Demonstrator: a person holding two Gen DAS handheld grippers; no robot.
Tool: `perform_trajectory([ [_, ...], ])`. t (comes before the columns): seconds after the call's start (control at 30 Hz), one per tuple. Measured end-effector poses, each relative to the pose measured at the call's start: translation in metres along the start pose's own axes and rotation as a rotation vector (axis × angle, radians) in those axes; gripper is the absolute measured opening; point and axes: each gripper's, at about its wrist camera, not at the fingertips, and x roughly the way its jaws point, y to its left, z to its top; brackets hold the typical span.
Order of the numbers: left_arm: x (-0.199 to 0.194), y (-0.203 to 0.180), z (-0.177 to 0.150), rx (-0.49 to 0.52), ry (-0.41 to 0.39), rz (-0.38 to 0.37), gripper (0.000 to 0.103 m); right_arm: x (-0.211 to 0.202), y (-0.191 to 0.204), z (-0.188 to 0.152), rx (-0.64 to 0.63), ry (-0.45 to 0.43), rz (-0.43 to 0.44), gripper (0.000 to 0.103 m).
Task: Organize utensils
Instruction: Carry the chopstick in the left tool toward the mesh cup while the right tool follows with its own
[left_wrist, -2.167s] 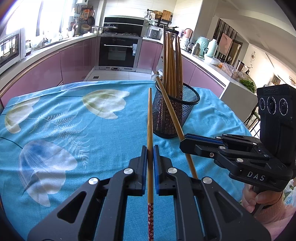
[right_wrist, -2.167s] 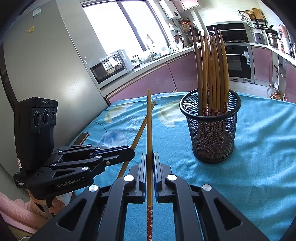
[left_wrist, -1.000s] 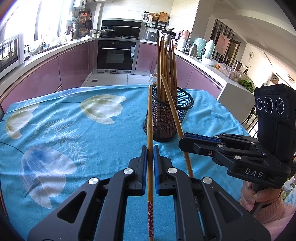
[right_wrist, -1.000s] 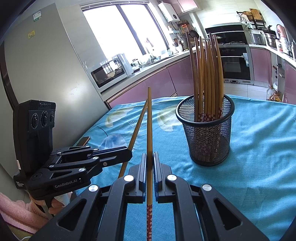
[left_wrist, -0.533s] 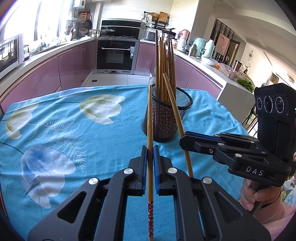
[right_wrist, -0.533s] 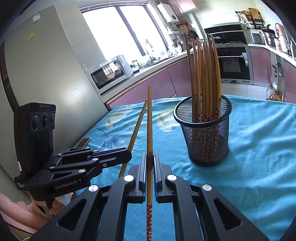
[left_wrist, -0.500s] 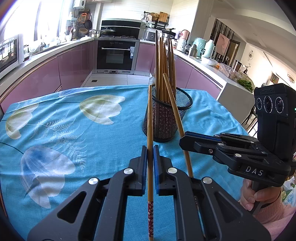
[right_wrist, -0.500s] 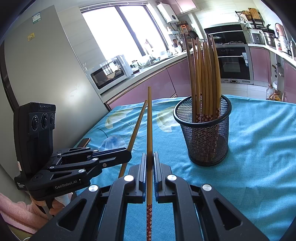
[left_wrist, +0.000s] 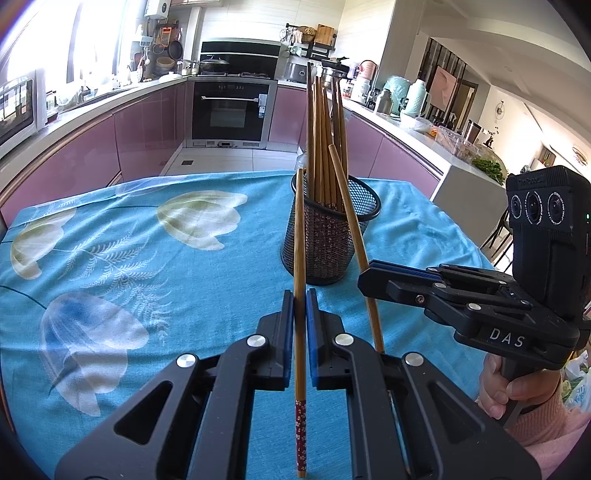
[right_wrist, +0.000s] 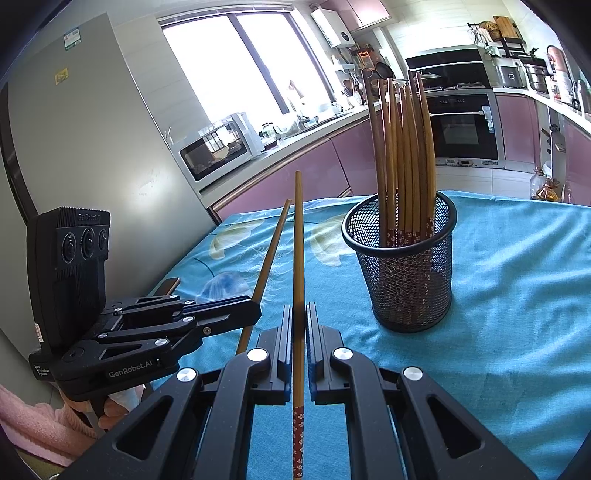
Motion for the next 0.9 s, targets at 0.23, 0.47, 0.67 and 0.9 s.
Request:
perform_trajectory([
  [0.23, 0.0000, -0.0001, -0.0001, 0.000, 0.000, 0.000, 0.007, 0.0004, 0.0018, 0.0008, 0.002, -0.004, -0.002, 0.006],
  [0.47, -0.0009, -0.0039, 0.0022, 0.005, -0.004, -0.003, 0.007, -0.0006, 0.0006, 0.0004, 0.005, -0.007, -0.004, 0.006],
  [0.67, -0.0013, -0.0047, 0.0029, 0.005, -0.004, -0.004, 0.007, -0.0005, 0.0002, 0.0006, 0.008, -0.008, -0.004, 0.006],
  [0.9, -0.0012, -0.0057, 0.0034, 0.006, -0.005, -0.004, 0.007, -0.0005, 0.0000, 0.0010, 0.009, -0.010, -0.005, 0.006],
])
